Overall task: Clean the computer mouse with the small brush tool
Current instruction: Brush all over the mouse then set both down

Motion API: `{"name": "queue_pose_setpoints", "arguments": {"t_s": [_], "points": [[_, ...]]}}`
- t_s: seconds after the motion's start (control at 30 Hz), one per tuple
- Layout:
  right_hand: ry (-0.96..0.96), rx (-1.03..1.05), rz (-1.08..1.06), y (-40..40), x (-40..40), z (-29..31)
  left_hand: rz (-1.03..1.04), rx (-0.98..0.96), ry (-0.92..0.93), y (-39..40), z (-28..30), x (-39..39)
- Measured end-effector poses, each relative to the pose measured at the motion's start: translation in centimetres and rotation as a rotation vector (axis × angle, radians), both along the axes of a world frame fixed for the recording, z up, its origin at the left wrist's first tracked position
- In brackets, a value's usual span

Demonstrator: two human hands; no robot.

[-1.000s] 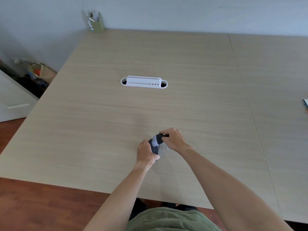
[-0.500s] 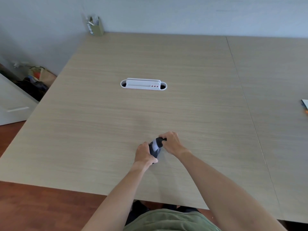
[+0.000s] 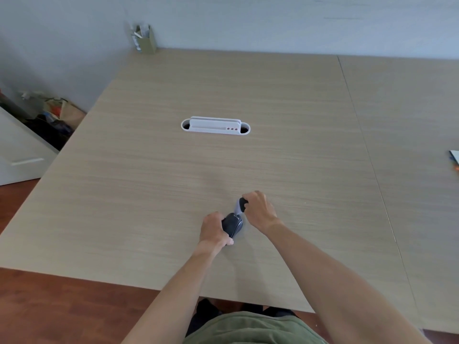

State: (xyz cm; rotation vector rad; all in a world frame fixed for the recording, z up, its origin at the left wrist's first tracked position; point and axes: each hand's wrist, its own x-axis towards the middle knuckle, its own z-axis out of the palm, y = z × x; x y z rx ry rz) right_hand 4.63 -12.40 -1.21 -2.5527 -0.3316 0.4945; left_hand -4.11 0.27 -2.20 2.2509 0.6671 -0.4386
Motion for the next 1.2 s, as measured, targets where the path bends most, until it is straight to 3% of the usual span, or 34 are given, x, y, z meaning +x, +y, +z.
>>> {"name": "queue_pose_setpoints", "arguments": {"t_s": [0.17,0.3,0.37,0.47,0.57,0.7,0.83,0.93,1.1,1.2], "points": [[0.184,0.153,0.082,0.5,-0.2,0.2,0.076,-0.059,-0.027,0.0,0.1,-0.2],[0.057,-0.003,0.004,0.2,-0.1,-0.1,0.089,-0.079,-0.023,-0.2,0.1,-0.3],[0.033,0.043,-0.043,0.1,0.1,0.3,0.090,-0.075,-0.016,-0.1,0.1,-0.3],[0.125,0.215,-0.088,0.1,0.4,0.8,0.082,-0.082,-0.018,-0.1,-0.2,-0.3],[0.237,0.160,-0.028,-0.2,0.1,0.6,0.052,-0.070,-0.017,-0.2,-0.3,-0.4],[0.067,-0.026,-0.030,-1.0,-0.1,0.5,0.017,-0.064,-0.002,-0.1,-0.3,-0.2],[0.120,0.181,-0.016,-2.0,0.1,0.8,-0.028,-0.043,0.009,0.2,-0.2,0.0],[0.265,0.183,0.027,-2.8,-0.4,0.1,-0.047,-0.021,0.016,0.2,-0.1,0.2],[0.020,0.040,-0.081,-4.2,-1.2,-0.7,-0.058,-0.007,0.013,0.2,-0.2,0.1],[0.147,0.189,-0.040,-3.9,-1.2,-0.5,-0.075,0.009,0.005,0.2,-0.1,0.2]]}}
